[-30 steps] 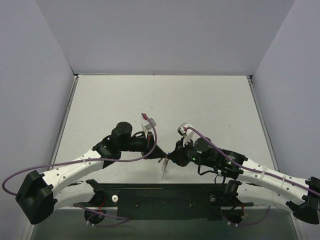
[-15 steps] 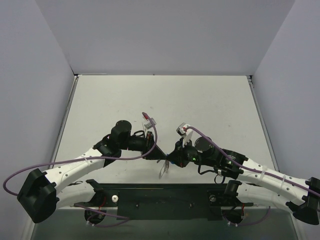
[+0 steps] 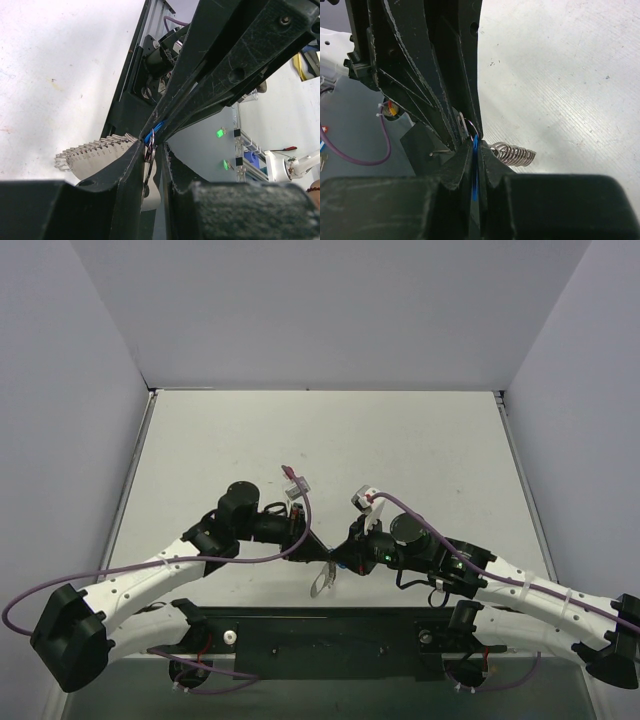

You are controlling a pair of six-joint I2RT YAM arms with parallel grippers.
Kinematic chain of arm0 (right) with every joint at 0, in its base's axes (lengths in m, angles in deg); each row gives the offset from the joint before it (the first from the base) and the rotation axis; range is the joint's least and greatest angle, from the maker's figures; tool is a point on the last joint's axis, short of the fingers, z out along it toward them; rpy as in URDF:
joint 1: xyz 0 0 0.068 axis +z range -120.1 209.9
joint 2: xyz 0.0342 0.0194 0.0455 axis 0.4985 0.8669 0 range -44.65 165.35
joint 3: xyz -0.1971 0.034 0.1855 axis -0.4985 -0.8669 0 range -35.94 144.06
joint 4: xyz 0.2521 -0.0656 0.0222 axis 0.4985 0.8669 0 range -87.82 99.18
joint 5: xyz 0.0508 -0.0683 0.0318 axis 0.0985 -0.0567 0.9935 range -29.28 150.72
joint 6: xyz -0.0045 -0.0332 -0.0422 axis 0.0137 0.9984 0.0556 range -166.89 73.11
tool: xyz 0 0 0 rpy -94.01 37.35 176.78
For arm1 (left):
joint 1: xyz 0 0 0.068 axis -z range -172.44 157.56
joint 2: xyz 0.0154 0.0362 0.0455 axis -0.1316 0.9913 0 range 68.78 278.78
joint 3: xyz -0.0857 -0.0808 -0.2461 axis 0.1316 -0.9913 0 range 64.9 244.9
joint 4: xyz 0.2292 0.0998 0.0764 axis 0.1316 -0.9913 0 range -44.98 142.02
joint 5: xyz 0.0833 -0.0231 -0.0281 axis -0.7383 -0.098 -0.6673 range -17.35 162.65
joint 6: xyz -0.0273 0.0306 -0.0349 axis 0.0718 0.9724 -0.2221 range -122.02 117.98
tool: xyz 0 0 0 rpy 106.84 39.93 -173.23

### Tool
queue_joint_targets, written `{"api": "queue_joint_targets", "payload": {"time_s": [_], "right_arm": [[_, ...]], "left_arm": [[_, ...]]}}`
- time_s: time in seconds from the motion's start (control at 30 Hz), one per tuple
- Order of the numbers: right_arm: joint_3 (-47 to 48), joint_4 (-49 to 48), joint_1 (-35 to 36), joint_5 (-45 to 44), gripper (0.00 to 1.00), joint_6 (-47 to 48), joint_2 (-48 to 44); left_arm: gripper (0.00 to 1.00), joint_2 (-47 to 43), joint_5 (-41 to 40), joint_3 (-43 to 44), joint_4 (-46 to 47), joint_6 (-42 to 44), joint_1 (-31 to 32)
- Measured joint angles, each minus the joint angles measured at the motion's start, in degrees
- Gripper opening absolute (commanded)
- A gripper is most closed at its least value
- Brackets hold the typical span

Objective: Remove the keys from the keyring

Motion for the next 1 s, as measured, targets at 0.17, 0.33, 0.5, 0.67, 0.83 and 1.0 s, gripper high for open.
{"api": "queue_joint_targets", "payload": {"time_s": [0.17, 0.33, 0.5, 0.67, 0.83, 1.0], "right_arm": [[0.0, -0.4, -0.1, 0.3, 0.00, 0.0, 0.0], [0.1, -0.3, -0.7, 0.2, 0.00, 0.1, -0.4], [0.2, -0.3, -1.0, 0.1, 0.00, 0.2, -1.0], [0.3, -0.3, -1.0, 0.1, 0.00, 0.2, -1.1], [0.5, 0.1, -1.0, 0.1, 0.00, 0.3, -1.1], [1.8, 1.7, -1.0, 0.1, 0.00, 1.2, -1.1]], "left_arm": [[0.36, -1.0, 0.0, 0.2, -2.1, 1.8, -0.2], [0.36, -1.7, 0.1, 0.7, -4.8, 3.3, -0.3], [0.31, -1.7, 0.5, 1.0, -5.8, 4.2, -0.3], [0.11, -1.7, 0.8, 1.0, -6.9, 4.6, -0.3], [0.00, -1.6, 1.0, 2.4, -9.5, 5.7, -0.4], [0.00, -1.3, 1.1, 4.2, -12.3, 7.0, -0.4]]}}
